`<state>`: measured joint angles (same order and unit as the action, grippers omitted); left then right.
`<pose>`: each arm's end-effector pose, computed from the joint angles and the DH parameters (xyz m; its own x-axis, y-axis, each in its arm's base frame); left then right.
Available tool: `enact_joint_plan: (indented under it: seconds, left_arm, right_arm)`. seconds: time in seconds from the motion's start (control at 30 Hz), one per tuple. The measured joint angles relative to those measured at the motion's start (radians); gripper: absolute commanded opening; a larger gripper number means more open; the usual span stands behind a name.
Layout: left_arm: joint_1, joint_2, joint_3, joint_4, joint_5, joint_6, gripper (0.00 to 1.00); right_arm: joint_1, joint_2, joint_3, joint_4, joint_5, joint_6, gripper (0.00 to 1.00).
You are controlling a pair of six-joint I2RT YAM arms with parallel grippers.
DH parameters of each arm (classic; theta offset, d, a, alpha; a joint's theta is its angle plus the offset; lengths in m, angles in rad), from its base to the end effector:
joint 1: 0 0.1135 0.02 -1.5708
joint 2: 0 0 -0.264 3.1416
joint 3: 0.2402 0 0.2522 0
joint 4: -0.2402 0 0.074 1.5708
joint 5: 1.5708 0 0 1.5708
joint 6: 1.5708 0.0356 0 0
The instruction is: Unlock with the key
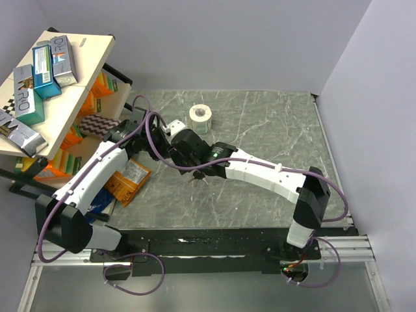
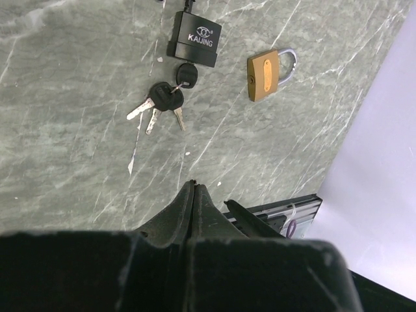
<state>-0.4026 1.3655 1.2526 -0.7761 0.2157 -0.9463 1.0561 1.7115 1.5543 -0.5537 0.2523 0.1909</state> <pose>0.2591 -0.1186 0.3195 -0.8289 -0.5083 -0.2336 -0.2832 0.7414 -0.6084 0.2000 0.3356 0.3250 -0.4576 -0.4360 -0.7749 -0.6752 0.7375 -0.0161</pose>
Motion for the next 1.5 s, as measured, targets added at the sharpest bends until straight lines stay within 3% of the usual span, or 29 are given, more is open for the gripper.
enact_joint_plan:
  seconds: [0.43,0.6,0.73,0.93,1.03,1.07,1.2,1.37,1.5]
  left_arm:
    - [0.001,0.002,0.001,0.002,-0.003,-0.002,0.01]
    - [0.005,0.003,0.003,0.007,-0.013,-0.002,0.01]
    - [0.007,0.003,0.003,0.008,-0.023,-0.002,0.01]
    - [0.008,0.004,0.003,0.009,-0.029,-0.002,0.04]
    - [0.008,0.004,0.003,0.009,-0.029,-0.003,0.19]
    - [0.008,0.004,0.003,0.010,-0.029,-0.006,0.36]
    - [0.009,0.004,0.003,0.025,-0.026,-0.012,0.73]
    - [0.037,-0.020,-0.006,0.033,-0.014,-0.016,0.91]
    - [0.062,-0.080,-0.039,0.053,0.013,-0.018,0.94]
  right_arm:
    - [0.005,0.052,0.015,0.014,-0.004,-0.042,0.35]
    - [0.011,0.066,0.037,0.003,0.004,-0.058,0.19]
    - [0.014,0.073,0.053,-0.008,0.013,-0.061,0.00]
    - [0.015,0.076,0.056,-0.010,0.012,-0.052,0.00]
    - [0.010,0.076,0.055,-0.009,-0.008,-0.042,0.00]
    - [0.007,0.075,0.054,-0.007,-0.016,-0.038,0.00]
    - [-0.018,0.037,-0.014,0.061,-0.105,0.000,0.00]
    - [-0.100,-0.050,-0.150,0.119,-0.211,0.056,0.00]
    - [-0.172,-0.129,-0.266,0.177,-0.306,0.105,0.00]
